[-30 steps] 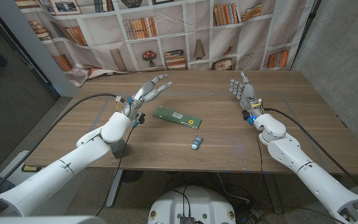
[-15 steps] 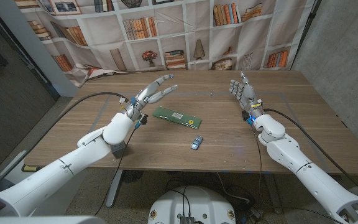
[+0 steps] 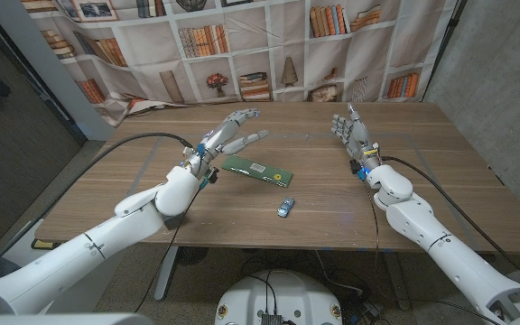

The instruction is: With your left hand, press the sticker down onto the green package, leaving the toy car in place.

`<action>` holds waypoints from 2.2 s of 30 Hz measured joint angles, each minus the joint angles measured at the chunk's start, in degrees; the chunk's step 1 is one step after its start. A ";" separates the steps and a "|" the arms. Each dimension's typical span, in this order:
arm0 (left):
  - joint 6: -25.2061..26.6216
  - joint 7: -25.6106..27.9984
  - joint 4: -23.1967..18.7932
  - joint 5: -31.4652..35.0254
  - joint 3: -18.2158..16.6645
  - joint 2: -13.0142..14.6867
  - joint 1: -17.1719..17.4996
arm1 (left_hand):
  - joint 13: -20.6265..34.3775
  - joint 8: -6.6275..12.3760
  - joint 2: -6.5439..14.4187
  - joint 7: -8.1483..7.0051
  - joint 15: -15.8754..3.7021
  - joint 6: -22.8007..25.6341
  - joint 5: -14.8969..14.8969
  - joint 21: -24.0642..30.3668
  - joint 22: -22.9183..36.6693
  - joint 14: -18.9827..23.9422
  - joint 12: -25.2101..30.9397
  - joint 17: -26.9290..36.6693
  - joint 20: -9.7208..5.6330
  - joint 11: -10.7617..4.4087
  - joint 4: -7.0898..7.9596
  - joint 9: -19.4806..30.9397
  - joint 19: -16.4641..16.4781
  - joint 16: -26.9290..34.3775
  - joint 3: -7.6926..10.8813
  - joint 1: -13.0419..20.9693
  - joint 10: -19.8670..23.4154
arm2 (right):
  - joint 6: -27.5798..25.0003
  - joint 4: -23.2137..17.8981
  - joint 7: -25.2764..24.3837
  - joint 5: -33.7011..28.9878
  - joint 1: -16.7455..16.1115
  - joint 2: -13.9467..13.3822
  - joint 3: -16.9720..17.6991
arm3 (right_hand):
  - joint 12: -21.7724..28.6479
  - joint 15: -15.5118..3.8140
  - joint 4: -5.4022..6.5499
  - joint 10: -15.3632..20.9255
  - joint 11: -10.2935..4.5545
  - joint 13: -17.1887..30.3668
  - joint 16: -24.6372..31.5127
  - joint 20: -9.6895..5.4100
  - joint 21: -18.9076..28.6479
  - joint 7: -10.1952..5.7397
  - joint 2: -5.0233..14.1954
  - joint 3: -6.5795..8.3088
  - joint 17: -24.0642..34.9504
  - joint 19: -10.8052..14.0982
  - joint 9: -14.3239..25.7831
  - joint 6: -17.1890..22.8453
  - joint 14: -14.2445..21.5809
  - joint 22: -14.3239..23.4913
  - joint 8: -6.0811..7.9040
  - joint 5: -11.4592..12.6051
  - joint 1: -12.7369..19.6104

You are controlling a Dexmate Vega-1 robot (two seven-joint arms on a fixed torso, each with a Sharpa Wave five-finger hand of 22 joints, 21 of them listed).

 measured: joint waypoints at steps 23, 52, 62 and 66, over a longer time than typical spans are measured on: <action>11.03 1.79 -6.76 10.61 2.78 2.25 1.09 | 0.27 3.00 0.78 -0.72 -0.42 14.20 0.00 -0.40 0.00 0.42 0.00 0.00 0.47 -0.11 -0.16 -0.16 0.15 0.00 -0.16 0.73 1.54 | -0.32 0.31 0.70 0.30 0.34 0.07 -0.23 | 0.00 -0.08 -0.24 0.19 -0.19 -0.01 -0.21 0.00 -0.45 -0.31 0.00 0.25 0.00 0.00 0.00 0.31 0.08 0.00 0.00 0.00 0.00; 25.96 -5.46 -12.02 25.16 10.18 1.99 -1.05 | 0.11 3.41 1.52 -0.29 -1.03 19.55 0.00 -0.41 0.00 1.85 0.00 -0.01 0.22 -1.25 0.26 -0.42 -0.73 0.23 -0.57 -0.02 4.11 | -0.40 0.09 1.47 1.28 -0.18 -0.18 0.47 | 0.00 -0.09 -0.55 0.90 -0.09 -0.01 -0.21 0.21 -0.48 -0.72 0.00 -0.07 0.00 0.21 0.00 0.72 0.09 0.00 0.00 -0.45 0.00; 30.43 -7.54 -12.53 30.02 12.42 1.16 -1.17 | 0.12 4.01 1.89 3.90 -0.81 25.79 0.00 -0.41 0.00 2.07 0.00 -0.01 0.25 -1.05 0.49 -0.42 -0.69 0.17 -0.80 -0.39 5.74 | -0.41 0.35 1.99 1.63 -0.41 -0.20 0.58 | 0.00 -0.09 -0.55 0.90 -0.09 -0.01 -0.21 0.21 -0.84 -1.03 0.02 -0.07 0.00 0.21 0.00 1.03 0.09 0.00 0.00 -0.45 0.03; 31.39 -8.17 -12.54 31.22 12.93 0.92 -1.31 | 0.12 4.23 2.06 4.29 -0.72 26.79 0.00 -0.41 -0.01 2.12 0.00 -0.01 0.25 -1.05 0.49 -0.42 -0.69 0.17 -0.80 -0.54 5.74 | -0.44 0.37 2.06 1.66 -0.54 -0.23 0.59 | 0.00 -0.10 -0.55 1.21 -0.40 -0.01 -0.21 0.51 -0.84 -1.03 0.23 -0.07 0.00 0.50 0.00 1.02 0.09 0.00 0.00 -0.45 0.22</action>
